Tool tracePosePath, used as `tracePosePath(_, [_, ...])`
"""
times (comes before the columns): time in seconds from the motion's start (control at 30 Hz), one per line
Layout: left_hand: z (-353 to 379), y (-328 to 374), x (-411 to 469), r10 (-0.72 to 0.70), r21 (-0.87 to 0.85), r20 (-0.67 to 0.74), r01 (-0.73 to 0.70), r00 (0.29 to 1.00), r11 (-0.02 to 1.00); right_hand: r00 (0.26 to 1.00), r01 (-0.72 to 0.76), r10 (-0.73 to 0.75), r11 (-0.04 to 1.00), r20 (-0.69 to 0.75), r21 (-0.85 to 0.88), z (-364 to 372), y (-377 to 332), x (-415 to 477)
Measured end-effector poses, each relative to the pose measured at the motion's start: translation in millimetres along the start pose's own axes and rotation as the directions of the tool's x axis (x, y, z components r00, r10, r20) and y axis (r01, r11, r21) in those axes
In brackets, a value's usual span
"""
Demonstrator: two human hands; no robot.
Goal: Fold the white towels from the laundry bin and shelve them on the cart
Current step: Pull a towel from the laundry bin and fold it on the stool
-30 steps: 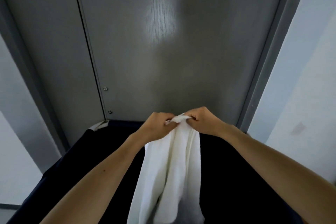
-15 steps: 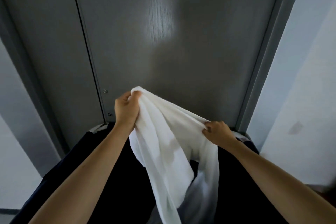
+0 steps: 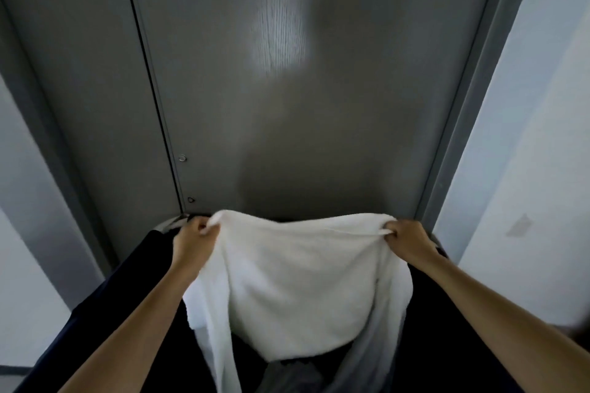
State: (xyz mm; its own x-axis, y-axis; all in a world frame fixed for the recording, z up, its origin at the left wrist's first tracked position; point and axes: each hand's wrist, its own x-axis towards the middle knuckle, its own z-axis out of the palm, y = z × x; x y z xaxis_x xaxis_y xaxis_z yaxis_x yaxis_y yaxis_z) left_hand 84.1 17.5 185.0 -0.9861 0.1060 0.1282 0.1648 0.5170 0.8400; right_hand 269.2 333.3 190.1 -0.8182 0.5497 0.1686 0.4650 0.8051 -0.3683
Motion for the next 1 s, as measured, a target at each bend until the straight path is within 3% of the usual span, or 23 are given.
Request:
tracePosePath(0.07, [12,1,-9,0.020,0.052,0.150,-0.028,0.988,0.998,0.993,0.109,-0.113,0.990,0.036,0.091,-4,-23,2])
tracePosePath(0.13, [27,16,-23,0.122,0.078,0.307,-0.153,0.944,0.985,0.954,0.280,-0.291,0.951,0.075,0.133,-5,-53,2])
tracePosePath(0.23, [51,45,-47,0.256,0.004,0.548,-0.308,0.797,0.951,0.876,0.447,-0.469,0.878,0.115,0.172,-8,-99,-3])
tracePosePath(0.3, [64,57,-56,0.274,-0.036,0.605,-0.318,0.748,0.947,0.851,0.479,-0.507,0.857,0.140,0.191,-9,-118,-3])
tracePosePath(0.43, [65,63,-54,0.337,-0.100,0.487,-0.331,0.806,0.938,0.870,0.437,-0.480,0.855,0.109,0.278,-4,-111,4])
tracePosePath(0.57, [64,69,-56,0.378,-0.220,0.320,-0.320,0.869,0.922,0.911,0.344,-0.357,0.934,0.204,0.101,5,-93,5])
tracePosePath(0.7, [62,67,-54,0.268,-0.320,0.231,-0.187,0.935,0.929,0.912,0.236,-0.212,0.971,0.352,-0.027,15,-70,-5])
tracePosePath(0.87, [49,58,-40,0.120,-0.431,0.131,-0.052,0.984,0.901,0.953,0.151,-0.149,0.989,0.262,0.013,18,-42,-2])
tracePosePath(1.0, [35,53,-19,0.031,-0.515,0.044,-0.004,0.999,0.857,0.987,0.021,-0.052,0.980,0.150,0.197,14,-49,0])
